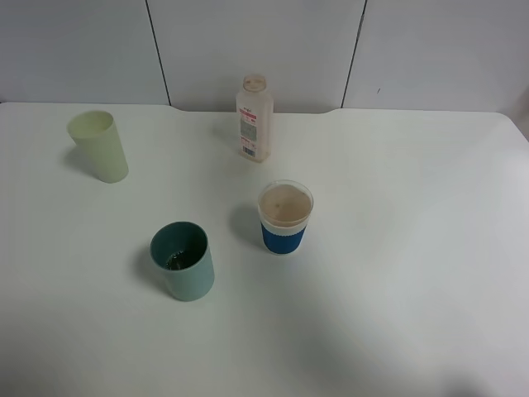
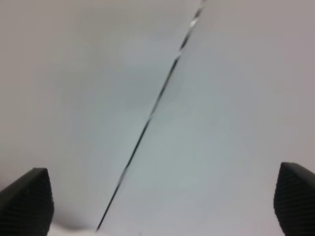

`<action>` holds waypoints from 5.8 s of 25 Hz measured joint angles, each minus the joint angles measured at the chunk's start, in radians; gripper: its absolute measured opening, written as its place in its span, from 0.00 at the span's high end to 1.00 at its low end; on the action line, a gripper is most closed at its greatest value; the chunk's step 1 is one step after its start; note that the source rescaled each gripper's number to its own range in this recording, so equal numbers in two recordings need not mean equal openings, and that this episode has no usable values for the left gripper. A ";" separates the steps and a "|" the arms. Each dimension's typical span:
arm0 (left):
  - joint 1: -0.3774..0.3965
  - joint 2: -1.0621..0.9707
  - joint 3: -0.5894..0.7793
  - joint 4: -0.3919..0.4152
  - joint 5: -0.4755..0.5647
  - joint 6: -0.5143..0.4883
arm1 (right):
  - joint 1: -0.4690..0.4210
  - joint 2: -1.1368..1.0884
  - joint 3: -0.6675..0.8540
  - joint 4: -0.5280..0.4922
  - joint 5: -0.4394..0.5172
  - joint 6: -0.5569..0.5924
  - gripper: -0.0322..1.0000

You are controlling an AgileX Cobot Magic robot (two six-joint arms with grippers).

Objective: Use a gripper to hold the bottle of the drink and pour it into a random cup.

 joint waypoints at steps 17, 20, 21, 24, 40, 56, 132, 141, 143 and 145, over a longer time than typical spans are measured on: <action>0.000 0.000 0.000 0.000 0.000 0.000 | 0.000 -0.310 0.000 0.132 0.551 -0.079 0.02; 0.000 0.000 0.000 0.000 0.000 0.000 | 0.000 -0.387 0.040 0.132 0.625 -0.079 0.02; 0.000 0.000 0.000 0.000 0.000 0.000 | 0.000 -0.423 0.066 0.133 0.631 -0.079 0.02; 0.000 0.000 0.000 0.000 0.000 0.000 | 0.000 -0.547 0.183 0.136 0.614 -0.079 0.02; 0.000 0.000 0.000 0.000 0.000 0.000 | 0.001 -1.262 0.683 0.350 0.580 -0.079 0.02; 0.000 0.000 0.000 0.000 0.000 0.000 | 0.001 -1.300 0.914 0.422 0.593 -0.078 0.02; 0.000 0.000 0.000 0.000 0.000 0.000 | -0.388 -1.300 0.972 0.420 0.557 -0.058 0.02; 0.000 0.000 0.000 0.000 0.000 0.000 | -0.388 -1.300 0.972 0.420 0.557 -0.053 0.02; 0.000 0.000 0.000 0.000 0.000 0.000 | -0.388 -1.300 0.972 0.420 0.557 -0.053 0.02; 0.000 0.000 0.000 0.000 0.000 0.000 | -0.388 -1.300 0.972 0.420 0.557 -0.053 0.02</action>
